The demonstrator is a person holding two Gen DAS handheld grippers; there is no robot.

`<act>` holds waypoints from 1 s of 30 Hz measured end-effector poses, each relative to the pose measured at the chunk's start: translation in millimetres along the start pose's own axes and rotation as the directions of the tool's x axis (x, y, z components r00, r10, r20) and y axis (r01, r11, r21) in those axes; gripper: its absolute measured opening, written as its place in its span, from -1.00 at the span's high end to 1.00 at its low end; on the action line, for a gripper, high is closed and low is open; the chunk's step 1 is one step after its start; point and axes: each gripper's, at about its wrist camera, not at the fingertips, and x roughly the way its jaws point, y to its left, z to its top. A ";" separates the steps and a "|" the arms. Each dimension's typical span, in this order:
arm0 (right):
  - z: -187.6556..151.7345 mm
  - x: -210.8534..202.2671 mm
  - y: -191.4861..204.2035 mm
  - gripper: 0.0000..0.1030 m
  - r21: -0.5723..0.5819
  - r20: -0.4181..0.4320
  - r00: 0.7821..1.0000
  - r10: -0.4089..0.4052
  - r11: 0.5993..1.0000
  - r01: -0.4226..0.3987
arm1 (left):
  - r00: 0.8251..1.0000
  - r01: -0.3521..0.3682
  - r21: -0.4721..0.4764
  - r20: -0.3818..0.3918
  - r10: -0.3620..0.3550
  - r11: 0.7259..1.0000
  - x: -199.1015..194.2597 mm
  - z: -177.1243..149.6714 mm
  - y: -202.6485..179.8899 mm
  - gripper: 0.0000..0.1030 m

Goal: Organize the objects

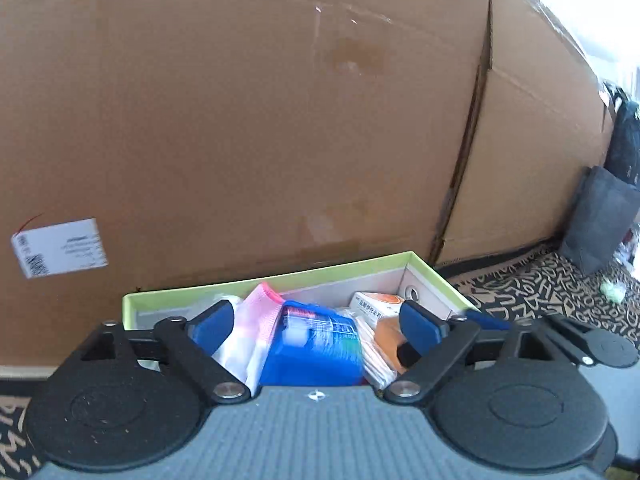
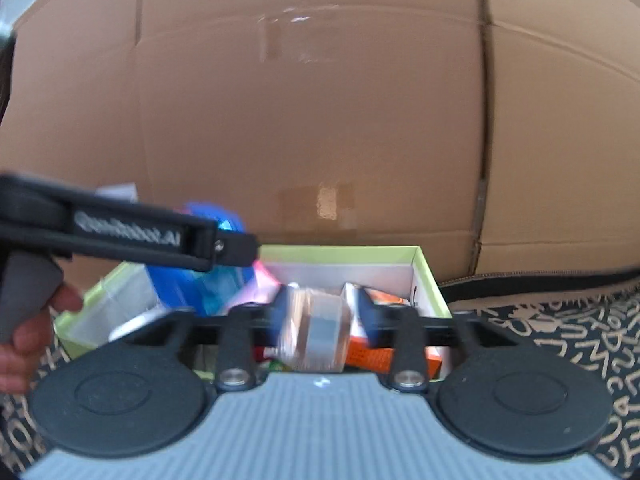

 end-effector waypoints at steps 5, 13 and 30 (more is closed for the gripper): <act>-12.5 -16.5 3.0 -0.69 -0.007 0.031 0.999 -0.039 0.999 0.040 | 1.000 -0.002 0.004 0.021 0.002 1.000 -19.6 -8.1 -4.5 -0.84; -15.8 -52.9 9.3 -1.00 0.017 0.000 0.999 -0.049 0.999 0.049 | 0.998 -0.052 0.023 0.023 0.051 0.998 -51.3 -16.6 -5.9 -0.87; -52.3 -151.7 46.6 -1.00 0.012 -0.154 0.982 -0.107 0.994 0.110 | 0.980 -0.177 -0.016 -0.100 0.174 0.984 -136.4 -95.1 -11.9 -0.88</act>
